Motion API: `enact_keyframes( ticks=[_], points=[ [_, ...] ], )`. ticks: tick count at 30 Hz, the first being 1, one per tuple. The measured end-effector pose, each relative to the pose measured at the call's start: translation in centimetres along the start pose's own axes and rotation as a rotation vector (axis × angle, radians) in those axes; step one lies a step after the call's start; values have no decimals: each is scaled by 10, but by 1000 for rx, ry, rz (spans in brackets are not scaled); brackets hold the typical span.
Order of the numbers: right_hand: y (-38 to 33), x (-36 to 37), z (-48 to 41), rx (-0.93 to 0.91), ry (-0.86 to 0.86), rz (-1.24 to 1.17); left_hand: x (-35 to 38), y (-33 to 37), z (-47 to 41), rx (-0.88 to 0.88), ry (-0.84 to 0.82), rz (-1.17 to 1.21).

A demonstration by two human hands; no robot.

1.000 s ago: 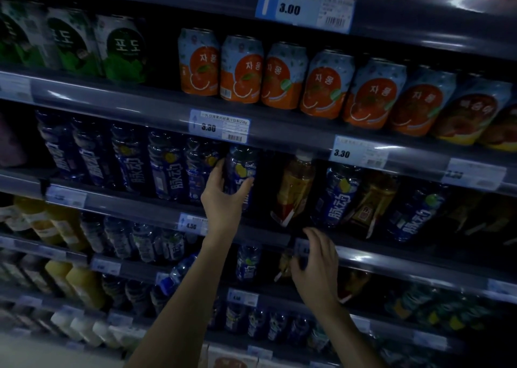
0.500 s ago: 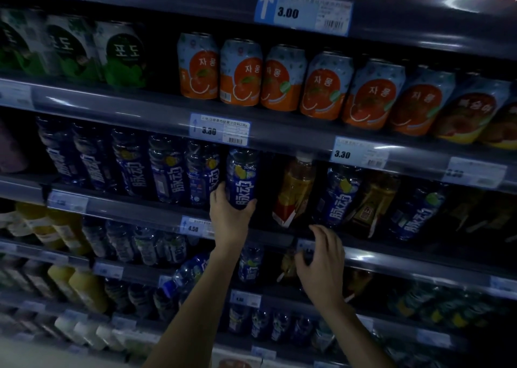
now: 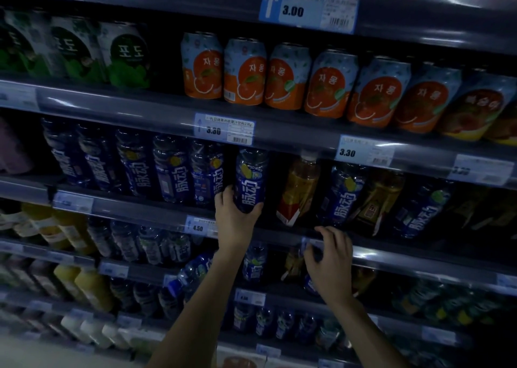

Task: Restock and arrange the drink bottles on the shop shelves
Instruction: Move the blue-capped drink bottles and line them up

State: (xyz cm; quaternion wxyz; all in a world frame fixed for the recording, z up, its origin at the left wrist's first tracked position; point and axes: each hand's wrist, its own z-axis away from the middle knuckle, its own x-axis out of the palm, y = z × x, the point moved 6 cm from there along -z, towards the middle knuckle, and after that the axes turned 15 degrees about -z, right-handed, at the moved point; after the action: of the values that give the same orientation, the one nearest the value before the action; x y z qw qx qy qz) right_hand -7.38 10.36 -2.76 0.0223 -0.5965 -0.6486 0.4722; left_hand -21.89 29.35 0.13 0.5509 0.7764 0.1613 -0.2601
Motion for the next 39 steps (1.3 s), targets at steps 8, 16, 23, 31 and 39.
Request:
enact_keyframes(
  ticks=[8, 16, 23, 31, 39],
  points=[
    [-3, -2, 1, -5, -4, -73, -2, 3, -5, 43, -14, -28],
    [0, -2, 0, -24, -20, -41, 7, 10, -9, 4, -10, -124],
    [0, -2, 1, -19, -39, -38, 12, 13, -14, -14, -26, -144],
    [-3, 0, 1, -11, -23, -39, 13, 10, -13, 12, -14, -110],
    [-3, -3, 4, -5, -58, -16, 12, 9, -9, 7, -7, -152]
  ],
)
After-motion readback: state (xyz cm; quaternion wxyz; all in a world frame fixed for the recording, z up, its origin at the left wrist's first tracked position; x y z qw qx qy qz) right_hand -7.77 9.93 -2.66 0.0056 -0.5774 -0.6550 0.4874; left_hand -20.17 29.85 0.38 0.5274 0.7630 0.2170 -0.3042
